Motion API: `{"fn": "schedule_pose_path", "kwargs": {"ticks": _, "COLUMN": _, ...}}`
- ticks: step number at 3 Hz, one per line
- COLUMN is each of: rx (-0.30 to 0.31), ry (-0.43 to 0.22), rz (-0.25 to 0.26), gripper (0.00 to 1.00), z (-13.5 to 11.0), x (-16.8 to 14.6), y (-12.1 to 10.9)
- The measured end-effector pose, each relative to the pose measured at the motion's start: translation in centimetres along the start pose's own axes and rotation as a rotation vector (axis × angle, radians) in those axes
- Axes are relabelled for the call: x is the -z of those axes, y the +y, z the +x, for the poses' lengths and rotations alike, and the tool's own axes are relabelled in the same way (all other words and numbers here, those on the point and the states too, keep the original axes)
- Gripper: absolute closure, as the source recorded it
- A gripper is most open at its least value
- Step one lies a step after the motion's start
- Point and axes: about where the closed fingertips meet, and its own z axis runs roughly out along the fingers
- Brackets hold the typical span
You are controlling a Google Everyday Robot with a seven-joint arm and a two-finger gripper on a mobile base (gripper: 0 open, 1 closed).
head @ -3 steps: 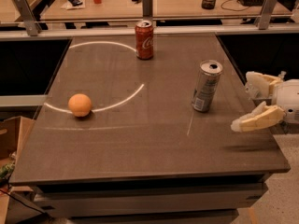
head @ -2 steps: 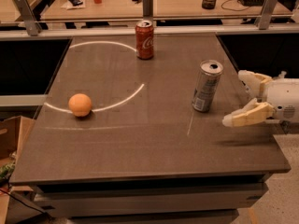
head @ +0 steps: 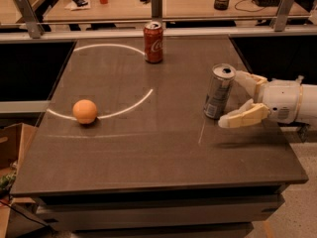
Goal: Pick redbull can
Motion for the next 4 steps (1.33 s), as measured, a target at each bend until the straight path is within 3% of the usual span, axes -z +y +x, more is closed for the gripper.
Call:
{"fn": "schedule_pose_path", "kwargs": {"ticks": 2, "rx": 0.041, "ry": -0.056, "rz": -0.071, "gripper": 0.0, "z": -0.2, "x": -4.1, "y": 0.2}}
{"fn": "schedule_pose_path", "kwargs": {"ticks": 3, "rx": 0.061, "ry": -0.076, "rz": -0.101, "gripper": 0.17, "z": -0.4, "x": -5.5, "y": 0.2}}
{"fn": "schedule_pose_path", "kwargs": {"ticks": 4, "rx": 0.072, "ry": -0.085, "rz": -0.114, "gripper": 0.41, "z": -0.3, "x": -6.2, "y": 0.1}}
